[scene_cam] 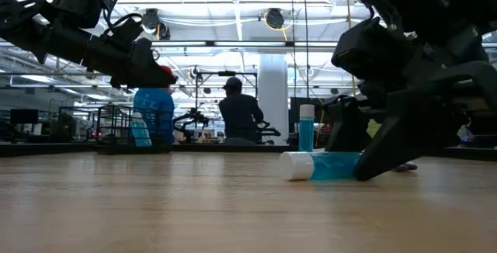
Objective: Pick & Place toothbrushing station
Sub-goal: Put the bottom mouthwash into the middle compartment of the wire organizer
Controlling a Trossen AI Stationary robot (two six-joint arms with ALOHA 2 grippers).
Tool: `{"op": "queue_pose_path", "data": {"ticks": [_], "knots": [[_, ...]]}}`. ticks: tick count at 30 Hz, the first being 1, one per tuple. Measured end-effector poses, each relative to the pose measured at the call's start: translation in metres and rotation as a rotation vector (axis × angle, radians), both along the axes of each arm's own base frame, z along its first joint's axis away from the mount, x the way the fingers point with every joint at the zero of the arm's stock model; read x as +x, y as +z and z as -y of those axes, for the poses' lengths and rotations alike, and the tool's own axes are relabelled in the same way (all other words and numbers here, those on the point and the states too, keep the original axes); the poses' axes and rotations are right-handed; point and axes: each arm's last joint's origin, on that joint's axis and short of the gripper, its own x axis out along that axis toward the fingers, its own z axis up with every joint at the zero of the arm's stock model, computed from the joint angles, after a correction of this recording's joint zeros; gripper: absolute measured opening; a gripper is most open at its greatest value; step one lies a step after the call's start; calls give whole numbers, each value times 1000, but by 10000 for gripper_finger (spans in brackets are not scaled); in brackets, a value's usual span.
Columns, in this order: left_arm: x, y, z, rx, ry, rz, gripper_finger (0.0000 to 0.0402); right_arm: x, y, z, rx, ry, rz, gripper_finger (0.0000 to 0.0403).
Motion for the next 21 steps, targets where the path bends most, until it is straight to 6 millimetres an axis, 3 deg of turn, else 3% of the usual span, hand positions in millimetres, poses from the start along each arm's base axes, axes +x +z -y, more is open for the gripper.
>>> {"op": "queue_pose_path", "data": {"ticks": [12,16,21], "knots": [[0,0,0,3,-1,-2,207,-1,5,0,-29,33,24,143],[0,0,0,-15,3,11,207,1,9,0,-35,41,66,143],[1,0,1,-49,-22,36,207,3,29,2,-100,24,195,163]]}}
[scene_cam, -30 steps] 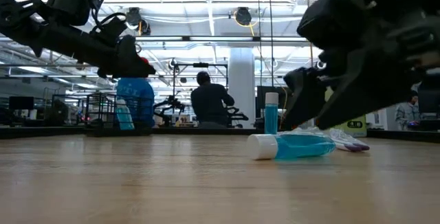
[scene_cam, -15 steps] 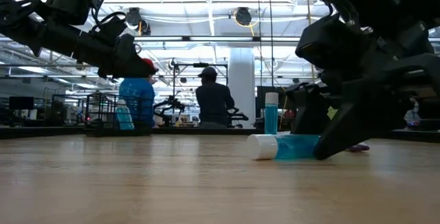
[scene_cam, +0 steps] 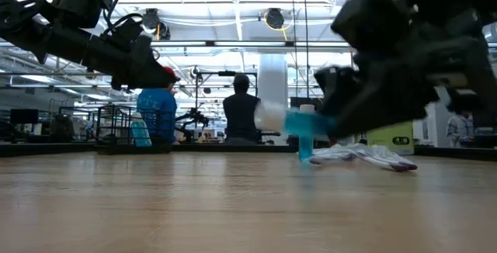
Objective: Pick & Place toothbrushing station
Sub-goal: Put the bottom mouthwash into the middle compartment of the wire organizer
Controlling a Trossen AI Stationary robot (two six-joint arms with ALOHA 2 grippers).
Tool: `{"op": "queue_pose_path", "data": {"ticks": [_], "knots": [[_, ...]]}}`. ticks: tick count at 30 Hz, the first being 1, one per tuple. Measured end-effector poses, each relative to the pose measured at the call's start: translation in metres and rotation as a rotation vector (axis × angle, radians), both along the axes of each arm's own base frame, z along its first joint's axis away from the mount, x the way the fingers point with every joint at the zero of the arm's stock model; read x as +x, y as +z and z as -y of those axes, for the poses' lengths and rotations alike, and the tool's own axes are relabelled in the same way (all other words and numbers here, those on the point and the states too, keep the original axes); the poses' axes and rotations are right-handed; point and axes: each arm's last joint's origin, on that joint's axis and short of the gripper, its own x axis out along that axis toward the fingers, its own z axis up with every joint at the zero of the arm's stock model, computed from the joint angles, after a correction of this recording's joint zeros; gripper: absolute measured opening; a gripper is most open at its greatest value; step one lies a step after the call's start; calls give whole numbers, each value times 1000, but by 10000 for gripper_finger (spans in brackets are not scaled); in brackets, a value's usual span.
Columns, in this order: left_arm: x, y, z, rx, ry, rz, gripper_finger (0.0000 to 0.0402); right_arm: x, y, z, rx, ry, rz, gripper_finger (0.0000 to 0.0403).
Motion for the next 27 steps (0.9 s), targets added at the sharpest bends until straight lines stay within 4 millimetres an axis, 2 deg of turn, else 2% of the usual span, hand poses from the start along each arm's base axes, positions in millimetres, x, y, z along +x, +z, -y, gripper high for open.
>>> {"op": "queue_pose_path", "data": {"ticks": [8,11,15,20,24,27], "knots": [[3,7,3,-137,-107,155,207,1,52,8,-245,-75,326,155],[5,14,7,-202,-168,266,207,0,64,16,-374,-150,376,158],[6,23,13,-312,-258,399,207,2,70,32,-499,-245,379,159],[14,31,25,-435,-324,447,207,6,71,51,-545,-322,369,156],[36,42,41,-458,-396,412,207,7,70,57,-542,-344,354,161],[61,51,53,-425,-448,362,207,7,70,57,-545,-343,357,162]]}}
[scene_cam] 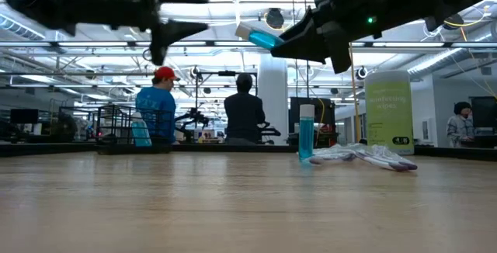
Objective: Pick & Place toothbrushing station
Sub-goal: Put the bottom mouthwash into the middle compartment of the wire organizer
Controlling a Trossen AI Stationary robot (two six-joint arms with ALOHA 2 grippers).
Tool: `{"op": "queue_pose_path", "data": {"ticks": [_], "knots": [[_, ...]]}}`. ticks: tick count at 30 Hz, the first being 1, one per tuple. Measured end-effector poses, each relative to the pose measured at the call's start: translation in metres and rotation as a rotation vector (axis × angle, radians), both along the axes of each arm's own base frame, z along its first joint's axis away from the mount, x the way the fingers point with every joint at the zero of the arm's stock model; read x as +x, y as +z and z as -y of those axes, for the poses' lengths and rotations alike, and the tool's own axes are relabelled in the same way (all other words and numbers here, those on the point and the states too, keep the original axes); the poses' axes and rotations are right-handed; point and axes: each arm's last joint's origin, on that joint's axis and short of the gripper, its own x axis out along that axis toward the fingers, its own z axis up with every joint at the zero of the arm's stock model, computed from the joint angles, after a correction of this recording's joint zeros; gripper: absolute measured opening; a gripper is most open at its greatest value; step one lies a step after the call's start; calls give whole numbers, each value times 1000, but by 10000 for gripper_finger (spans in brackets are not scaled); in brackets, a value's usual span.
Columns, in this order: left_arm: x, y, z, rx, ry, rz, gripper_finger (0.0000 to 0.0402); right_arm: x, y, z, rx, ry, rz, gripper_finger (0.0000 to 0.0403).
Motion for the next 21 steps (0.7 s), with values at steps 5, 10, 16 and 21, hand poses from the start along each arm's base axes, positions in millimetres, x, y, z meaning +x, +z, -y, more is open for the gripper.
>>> {"op": "queue_pose_path", "data": {"ticks": [5,10,16,21], "knots": [[37,0,7,28,-21,-112,207,0,0,0,-3,1,-1,159],[60,-3,12,24,-47,-141,207,0,0,0,-3,1,-1,161],[68,-3,13,30,-48,-147,207,0,0,0,-5,0,-3,159],[68,-3,12,30,-44,-144,193,0,0,0,-12,-24,-7,161]]}}
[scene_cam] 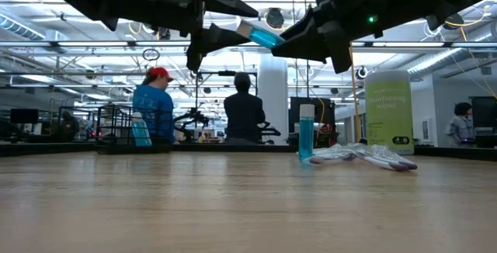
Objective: Pick & Place toothbrushing station
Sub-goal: Put the bottom mouthwash into the middle compartment of the wire organizer
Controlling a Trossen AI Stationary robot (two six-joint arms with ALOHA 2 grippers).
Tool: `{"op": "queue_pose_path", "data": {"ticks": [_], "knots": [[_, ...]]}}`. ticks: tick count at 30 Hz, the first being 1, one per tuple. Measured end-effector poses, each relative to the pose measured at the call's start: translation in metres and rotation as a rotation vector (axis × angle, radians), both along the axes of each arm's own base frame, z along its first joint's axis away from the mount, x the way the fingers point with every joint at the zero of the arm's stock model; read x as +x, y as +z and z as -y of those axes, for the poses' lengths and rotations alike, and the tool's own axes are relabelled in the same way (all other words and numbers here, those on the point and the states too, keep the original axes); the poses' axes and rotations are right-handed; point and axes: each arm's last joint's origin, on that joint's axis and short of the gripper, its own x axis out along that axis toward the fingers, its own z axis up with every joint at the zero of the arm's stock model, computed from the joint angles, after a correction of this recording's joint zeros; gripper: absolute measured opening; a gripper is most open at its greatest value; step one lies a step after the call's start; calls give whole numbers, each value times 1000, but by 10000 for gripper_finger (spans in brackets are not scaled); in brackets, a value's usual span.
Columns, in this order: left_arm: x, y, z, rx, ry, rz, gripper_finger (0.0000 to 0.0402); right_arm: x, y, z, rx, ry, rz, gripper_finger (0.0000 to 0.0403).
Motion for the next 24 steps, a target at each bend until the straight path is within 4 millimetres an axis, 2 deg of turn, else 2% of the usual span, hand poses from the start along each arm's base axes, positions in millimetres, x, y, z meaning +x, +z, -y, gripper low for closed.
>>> {"op": "queue_pose_path", "data": {"ticks": [6,8,16,20,24], "knots": [[0,-1,0,-9,10,-10,115,0,0,0,-2,-7,-2,161],[0,-1,-1,-9,17,-13,100,0,0,0,-3,-12,-3,161],[-2,2,-4,35,9,-20,100,0,1,0,14,-24,12,174],[-14,19,-12,86,17,-14,100,-1,3,-1,95,-119,78,198],[-36,41,-25,140,100,-39,100,-2,3,-4,147,-135,113,220]]}}
